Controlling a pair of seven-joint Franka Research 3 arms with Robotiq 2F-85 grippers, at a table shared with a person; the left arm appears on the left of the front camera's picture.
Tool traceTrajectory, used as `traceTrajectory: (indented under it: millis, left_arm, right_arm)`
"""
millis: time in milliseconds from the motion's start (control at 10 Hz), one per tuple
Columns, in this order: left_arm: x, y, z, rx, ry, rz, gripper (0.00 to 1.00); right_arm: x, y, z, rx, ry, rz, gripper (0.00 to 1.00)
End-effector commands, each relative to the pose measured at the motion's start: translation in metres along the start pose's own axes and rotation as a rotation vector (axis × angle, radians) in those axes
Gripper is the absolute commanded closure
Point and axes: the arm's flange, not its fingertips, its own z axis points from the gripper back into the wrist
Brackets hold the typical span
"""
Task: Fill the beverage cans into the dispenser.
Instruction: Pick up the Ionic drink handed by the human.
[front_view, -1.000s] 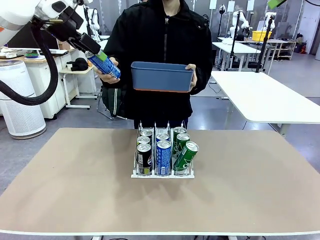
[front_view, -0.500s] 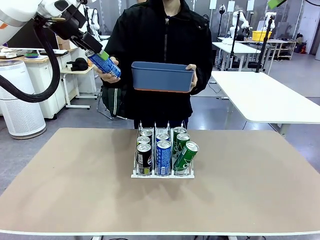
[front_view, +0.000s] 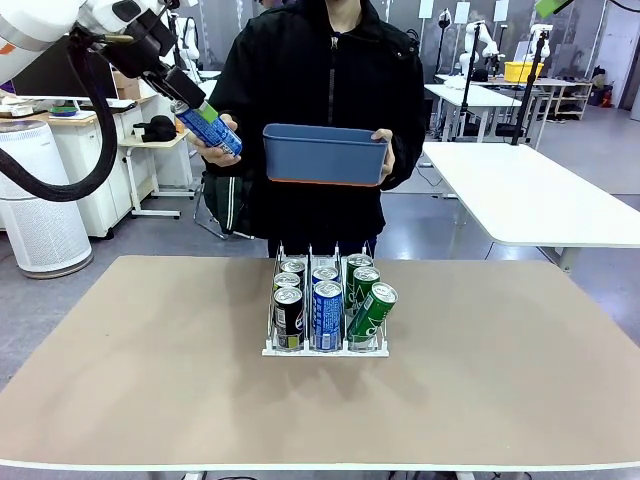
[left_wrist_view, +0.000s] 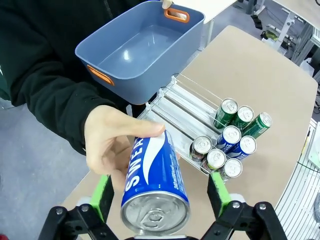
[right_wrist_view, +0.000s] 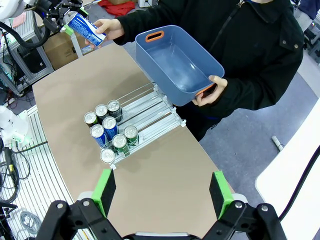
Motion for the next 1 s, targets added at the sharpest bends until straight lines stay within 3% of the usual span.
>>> traceTrajectory:
  millis: [0,300,400,500,700,900]
  left_arm:
    - [0.0001,0.0007,0.0002,-0.005,-0.01,0.009,0.0]
    - [0.0001,0.0007,0.0002,-0.005,-0.01,0.009,0.0]
    - [0.001,-0.0009,-0.0004,-0.001,0.0,-0.001,0.2]
    - [0.0011,-0.0001,-0.0015,0.013,0.024,-0.009,0.6]
    - [-0.0006,-0.001,-0.0015,0.019,0.029,-0.01,1.0]
    - [-0.0017,-0.0003,-0.0009,0.033,0.031,-0.004,1.0]
  right_arm:
    - [-0.0013,0.0025,-0.0008,0.001,0.007,-0.005,0.0]
    - [-0.0013,0.0025,-0.0008,0.001,0.007,-0.005,0.0]
    - [-0.0013,0.0025,-0.0008,0.001,0.007,-0.005,0.0]
    - [-0.0013,0.0025,-0.0008,0.001,0.007,-0.005,0.0]
    - [-0.0013,0.0025,-0.0008,0.001,0.007,-0.005,0.0]
    - [-0.0013,0.0025,-0.0008,0.001,0.007,-0.005,0.0]
